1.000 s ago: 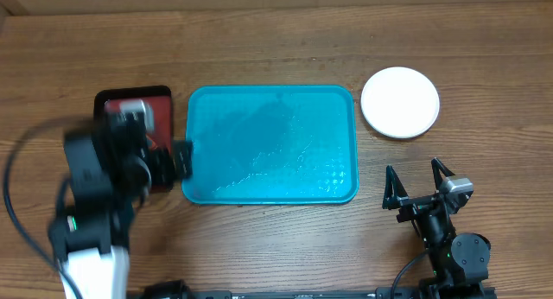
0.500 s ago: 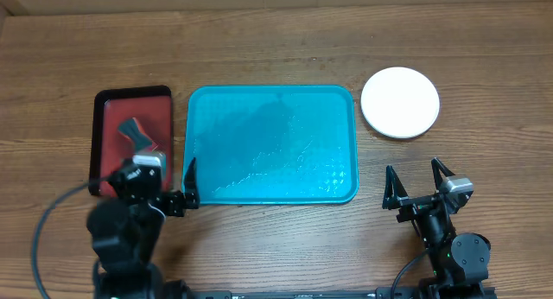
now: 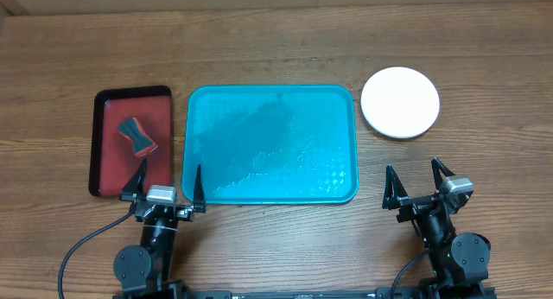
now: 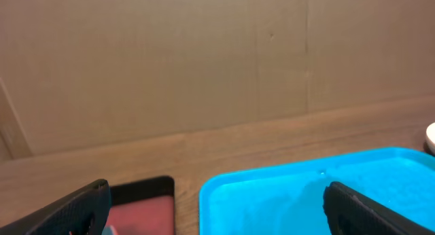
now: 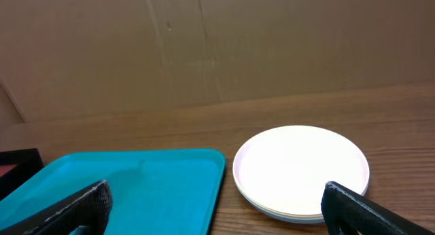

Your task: Clean dirty plates on tray and stack at the side

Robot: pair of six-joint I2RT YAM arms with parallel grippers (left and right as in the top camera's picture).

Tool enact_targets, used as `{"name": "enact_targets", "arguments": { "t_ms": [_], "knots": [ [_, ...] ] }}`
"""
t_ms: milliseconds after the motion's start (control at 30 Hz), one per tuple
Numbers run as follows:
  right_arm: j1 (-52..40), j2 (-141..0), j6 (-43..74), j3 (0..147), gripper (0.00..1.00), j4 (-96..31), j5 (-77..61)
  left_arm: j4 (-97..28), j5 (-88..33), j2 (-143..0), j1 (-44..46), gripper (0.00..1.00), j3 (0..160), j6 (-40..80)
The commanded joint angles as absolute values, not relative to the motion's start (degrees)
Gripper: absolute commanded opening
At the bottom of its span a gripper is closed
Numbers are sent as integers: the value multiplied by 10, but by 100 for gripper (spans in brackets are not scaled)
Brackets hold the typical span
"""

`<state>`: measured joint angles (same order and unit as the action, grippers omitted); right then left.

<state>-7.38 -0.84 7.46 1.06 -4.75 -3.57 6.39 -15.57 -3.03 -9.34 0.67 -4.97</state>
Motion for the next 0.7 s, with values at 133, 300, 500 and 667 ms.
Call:
{"name": "enact_targets", "arguments": {
  "t_ms": [133, 300, 500, 667],
  "knots": [
    [-74, -4, 77, 5, 100, -46, -30, -43, -27, -2, -71, 100, 3, 3],
    [-74, -4, 77, 5, 100, -46, -30, -44, 11, -2, -63, 100, 3, 28],
    [-74, -4, 77, 5, 100, -46, -30, -44, 2, -2, -63, 100, 3, 22],
    [-74, -4, 77, 5, 100, -46, -30, -44, 2, -2, -63, 100, 3, 21]
  ]
}}
